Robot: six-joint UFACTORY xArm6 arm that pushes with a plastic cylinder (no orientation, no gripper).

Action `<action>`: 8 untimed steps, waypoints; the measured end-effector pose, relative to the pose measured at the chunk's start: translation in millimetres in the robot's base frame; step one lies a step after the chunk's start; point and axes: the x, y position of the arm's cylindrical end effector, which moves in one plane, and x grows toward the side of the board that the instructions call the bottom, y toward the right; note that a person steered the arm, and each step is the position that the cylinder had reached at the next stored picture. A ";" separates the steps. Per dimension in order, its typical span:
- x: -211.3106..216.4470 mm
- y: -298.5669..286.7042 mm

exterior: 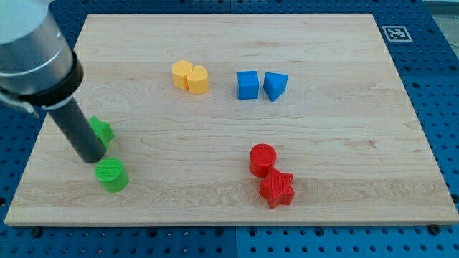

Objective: Slide the green circle closer to green star

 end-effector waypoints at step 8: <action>97.0 42.7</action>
